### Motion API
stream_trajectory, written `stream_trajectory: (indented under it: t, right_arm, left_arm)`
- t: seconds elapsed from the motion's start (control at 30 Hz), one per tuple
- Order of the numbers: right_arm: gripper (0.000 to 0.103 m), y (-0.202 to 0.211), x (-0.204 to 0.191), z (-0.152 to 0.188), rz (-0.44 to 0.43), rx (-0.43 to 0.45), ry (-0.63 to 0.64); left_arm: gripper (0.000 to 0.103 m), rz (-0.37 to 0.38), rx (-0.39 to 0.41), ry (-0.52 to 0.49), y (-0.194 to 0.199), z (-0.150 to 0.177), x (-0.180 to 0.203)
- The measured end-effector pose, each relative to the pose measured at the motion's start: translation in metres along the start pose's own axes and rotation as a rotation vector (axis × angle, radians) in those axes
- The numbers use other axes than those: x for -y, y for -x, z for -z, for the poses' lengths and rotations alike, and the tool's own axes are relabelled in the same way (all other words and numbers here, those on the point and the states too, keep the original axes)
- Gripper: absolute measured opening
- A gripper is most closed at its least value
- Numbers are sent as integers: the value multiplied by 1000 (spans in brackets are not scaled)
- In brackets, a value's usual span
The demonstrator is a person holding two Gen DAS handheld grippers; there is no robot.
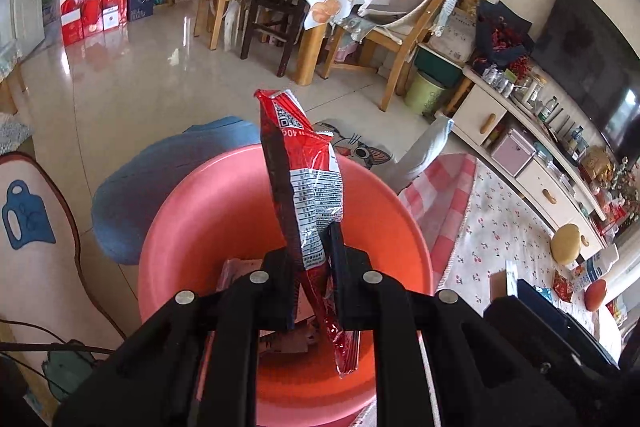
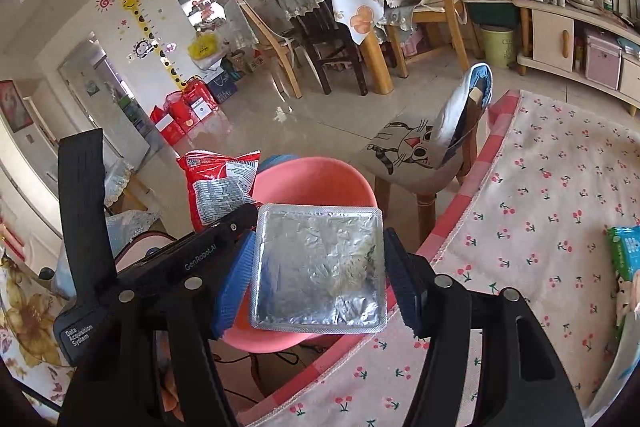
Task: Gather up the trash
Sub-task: 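Open both tools to drop the snack bag and foil tray into the bucket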
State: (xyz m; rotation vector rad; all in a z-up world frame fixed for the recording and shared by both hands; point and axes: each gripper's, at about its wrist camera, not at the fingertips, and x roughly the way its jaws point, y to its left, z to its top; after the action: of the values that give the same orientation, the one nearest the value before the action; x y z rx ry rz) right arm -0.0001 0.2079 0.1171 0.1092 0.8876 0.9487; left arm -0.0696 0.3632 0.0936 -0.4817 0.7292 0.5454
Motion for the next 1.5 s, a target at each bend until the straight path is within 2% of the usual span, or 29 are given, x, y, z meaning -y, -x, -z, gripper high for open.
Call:
stream_trajectory:
  t: [0.53,0.63,0.67,0.7,0.87,0.97,1.2,1.5]
  right_arm:
    - [65,-53,10,-1,-35,-54,-95]
    - [70,-52,14,0,-26,-52,-116]
    - [75,-50,16,0,-22,-43,-122]
    - [79,-46,18,0,-21,-32,-124]
    - [88,-24,22,0,34,17,-107]
    - [89,-9,22,3,80,45,-78]
    - [90,26,26,17,174,83,-32]
    - [90,72,37,42,292,115,14]
  left_arm:
    - [16,-42,-28,57,-12,-6,-20]
    - [37,-68,-4,59,-9,-8,-21]
    - [49,-75,4,65,-8,-8,-21]
    - [55,-74,11,68,-7,-9,-21]
    - [71,-71,34,32,-3,-9,-12]
    - [80,-57,58,10,2,-8,-6]
    - [88,-3,97,-27,11,-4,10]
    - [90,105,105,-84,21,10,38]
